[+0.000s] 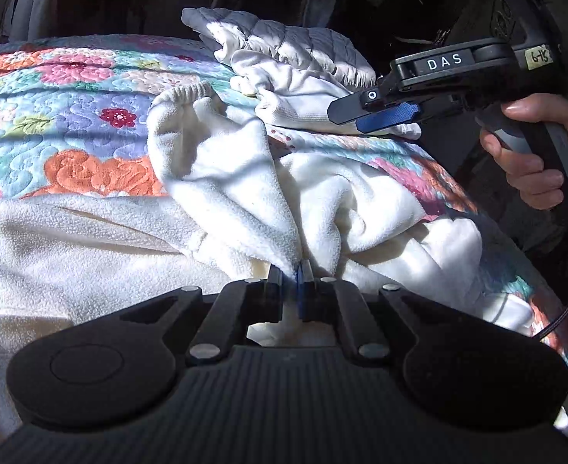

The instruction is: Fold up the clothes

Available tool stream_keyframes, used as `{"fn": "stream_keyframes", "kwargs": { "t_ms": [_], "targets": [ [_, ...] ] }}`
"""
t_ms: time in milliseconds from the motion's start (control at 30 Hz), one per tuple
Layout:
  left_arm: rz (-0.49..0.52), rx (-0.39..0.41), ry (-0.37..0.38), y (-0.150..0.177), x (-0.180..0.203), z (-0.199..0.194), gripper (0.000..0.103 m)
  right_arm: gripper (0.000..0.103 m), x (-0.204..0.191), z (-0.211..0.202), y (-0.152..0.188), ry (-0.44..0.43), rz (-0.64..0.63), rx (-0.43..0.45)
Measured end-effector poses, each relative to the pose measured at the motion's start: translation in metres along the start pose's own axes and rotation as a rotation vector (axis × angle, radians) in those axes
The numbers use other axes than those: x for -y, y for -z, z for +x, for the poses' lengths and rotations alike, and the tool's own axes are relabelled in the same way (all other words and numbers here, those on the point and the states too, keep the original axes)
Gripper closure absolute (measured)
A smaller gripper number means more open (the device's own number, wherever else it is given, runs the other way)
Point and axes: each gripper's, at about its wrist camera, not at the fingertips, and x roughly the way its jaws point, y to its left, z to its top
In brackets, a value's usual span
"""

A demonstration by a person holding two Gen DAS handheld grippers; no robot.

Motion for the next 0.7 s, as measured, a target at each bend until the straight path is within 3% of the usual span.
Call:
{"fn": "stream_keyframes", "kwargs": {
  "t_ms": [67, 133, 233, 267, 300, 333, 433, 500, 533, 567, 700],
  "targets": [
    [-0.058, 0.008, 0.002, 0.003, -0.006, -0.002, 0.097, 0.038, -0.011, 0.012, -0.008, -0.095, 0.075, -0.011],
    [-0.088, 0.01, -0.005, 0.004, -0.009, -0.004, 0.097, 0.038, -0.018, 0.037, -0.008, -0.127, 0.149, -0.072],
    [-0.088, 0.021, -0.021, 0.004, -0.011, -0.008, 0.097, 0.038, -0.022, 0.079, -0.001, -0.045, 0.219, -0.159],
    [-0.1, 0.022, -0.019, 0.003, -0.013, -0.01, 0.097, 0.041, -0.022, 0.085, 0.003, -0.034, 0.223, -0.144],
    [-0.116, 0.018, -0.016, 0.002, -0.016, -0.011, 0.097, 0.073, -0.022, 0.087, 0.006, -0.037, 0.216, -0.107],
    [-0.125, 0.018, -0.019, 0.001, -0.018, -0.013, 0.097, 0.094, -0.024, 0.083, 0.009, -0.075, 0.204, -0.056],
    [-0.053, 0.047, -0.011, 0.002, -0.011, -0.03, 0.092, 0.093, -0.031, 0.051, 0.017, -0.241, 0.154, 0.114],
    [0.003, 0.055, -0.029, 0.005, -0.003, -0.044, 0.075, 0.093, -0.04, 0.019, 0.023, -0.305, 0.118, 0.201],
    [0.002, 0.074, -0.041, 0.007, -0.002, -0.055, 0.062, 0.093, -0.043, 0.006, 0.026, -0.332, 0.1, 0.23],
    [-0.007, 0.097, -0.051, 0.009, 0.0, -0.067, 0.055, 0.093, -0.047, -0.01, 0.032, -0.355, 0.066, 0.248],
    [-0.094, 0.123, 0.029, 0.003, -0.012, -0.096, 0.045, 0.093, -0.057, -0.06, 0.078, -0.374, -0.049, 0.24]
  ]
}}
